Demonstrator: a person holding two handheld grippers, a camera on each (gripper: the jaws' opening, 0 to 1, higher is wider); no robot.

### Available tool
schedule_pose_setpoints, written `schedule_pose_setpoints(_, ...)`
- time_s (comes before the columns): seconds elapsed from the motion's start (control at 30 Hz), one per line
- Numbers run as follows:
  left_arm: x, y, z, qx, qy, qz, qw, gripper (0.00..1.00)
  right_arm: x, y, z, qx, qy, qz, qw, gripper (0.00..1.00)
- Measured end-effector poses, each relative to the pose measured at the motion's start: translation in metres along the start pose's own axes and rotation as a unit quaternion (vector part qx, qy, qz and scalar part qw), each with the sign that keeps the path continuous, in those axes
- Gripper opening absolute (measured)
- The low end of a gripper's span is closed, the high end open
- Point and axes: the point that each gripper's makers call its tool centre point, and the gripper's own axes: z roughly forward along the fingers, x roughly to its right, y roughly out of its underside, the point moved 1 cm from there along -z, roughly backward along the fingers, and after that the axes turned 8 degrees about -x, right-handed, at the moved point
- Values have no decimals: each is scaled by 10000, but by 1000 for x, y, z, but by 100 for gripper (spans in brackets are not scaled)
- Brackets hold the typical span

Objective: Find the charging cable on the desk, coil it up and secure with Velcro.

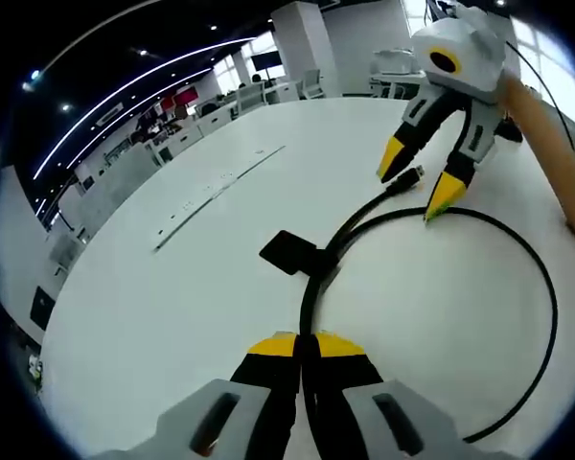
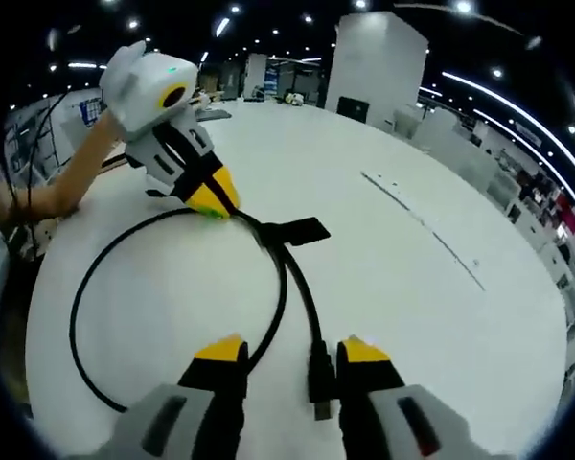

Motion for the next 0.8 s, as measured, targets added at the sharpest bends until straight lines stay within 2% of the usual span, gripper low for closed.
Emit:
schedule_pose_setpoints(0.1,-1,0,0,17,52,-96,9999,6,-3,2,1,-41,-38,337,9994,37)
schedule_pose_setpoints(0.2,-2,1,0,7,127,-301,9995,6,-7,3,1,-90,-100,465,9988,34)
schedule_pose_setpoints(0.3,0,8,-5,-210,164,-118,9996,7,-11,3,2,-165,-90,449,9988,32)
schedule_pose_setpoints(0.43,-15,15,-10,-461,305,-152,9984,12,-13,1,2,-325,1,395,9987,29)
schedule_pose_setpoints(0.53,-5,23,-15,-547,438,-160,9974,17,-13,0,2,-464,94,383,9981,26)
schedule_pose_setpoints(0.6,4,29,-20,-703,688,-320,9946,25,-13,-1,3,-534,140,342,9979,21)
schedule_pose_setpoints(0.63,5,29,-20,-676,714,-330,9946,30,-14,-1,3,-553,158,333,9978,20)
schedule_pose_setpoints(0.67,8,32,-21,-766,822,-449,9927,30,-14,-2,3,-635,198,399,9970,20)
schedule_pose_setpoints(0.8,12,33,-22,-857,788,-553,9917,30,-13,-2,4,-742,271,512,9956,19)
